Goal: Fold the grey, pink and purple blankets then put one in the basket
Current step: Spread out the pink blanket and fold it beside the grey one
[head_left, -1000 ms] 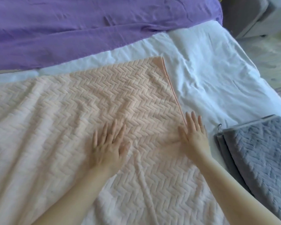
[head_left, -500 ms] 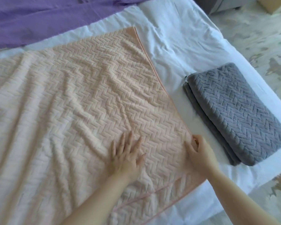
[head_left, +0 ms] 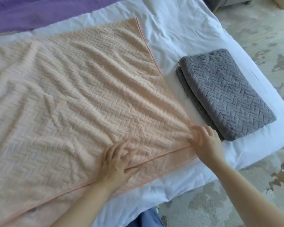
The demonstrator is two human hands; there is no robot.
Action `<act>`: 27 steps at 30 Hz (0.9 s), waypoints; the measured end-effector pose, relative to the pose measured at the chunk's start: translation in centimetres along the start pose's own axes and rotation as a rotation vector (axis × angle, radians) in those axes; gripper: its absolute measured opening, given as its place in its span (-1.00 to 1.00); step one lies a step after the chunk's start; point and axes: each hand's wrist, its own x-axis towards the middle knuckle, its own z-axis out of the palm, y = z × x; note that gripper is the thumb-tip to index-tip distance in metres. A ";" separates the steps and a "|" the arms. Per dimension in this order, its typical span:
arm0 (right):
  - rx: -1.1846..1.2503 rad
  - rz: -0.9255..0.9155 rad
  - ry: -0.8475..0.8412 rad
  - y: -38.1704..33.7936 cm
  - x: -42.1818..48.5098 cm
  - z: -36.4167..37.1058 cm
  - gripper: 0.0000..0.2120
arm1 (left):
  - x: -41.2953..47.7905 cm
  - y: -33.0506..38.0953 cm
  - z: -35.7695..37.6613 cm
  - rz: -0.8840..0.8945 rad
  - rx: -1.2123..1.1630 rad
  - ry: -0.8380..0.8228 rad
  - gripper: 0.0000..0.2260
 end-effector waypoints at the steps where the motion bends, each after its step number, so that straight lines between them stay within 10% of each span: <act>1: -0.016 -0.108 -0.053 -0.3 -0.4 0.0 -0.62 | -0.3 0.1 0.1 -0.007 0.010 0.034 -0.51; 9: -0.184 -0.488 -0.125 -0.3 0.3 -0.9 -0.90 | -0.5 1.1 -1.4 0.035 -0.121 0.230 -0.77; 14: -0.161 -0.604 -0.022 1.7 -2.3 -1.7 -0.79 | -2.8 1.2 -2.4 0.138 -0.185 0.118 -0.67; 20: -0.194 -0.403 -0.291 2.4 -3.0 -0.2 -0.73 | -3.9 3.0 0.8 -0.078 -0.105 -0.207 -0.61; 27: -0.146 -0.430 -0.240 -3.3 -3.8 -0.5 -0.80 | -10.6 -0.8 -2.9 -0.268 0.051 0.166 -0.63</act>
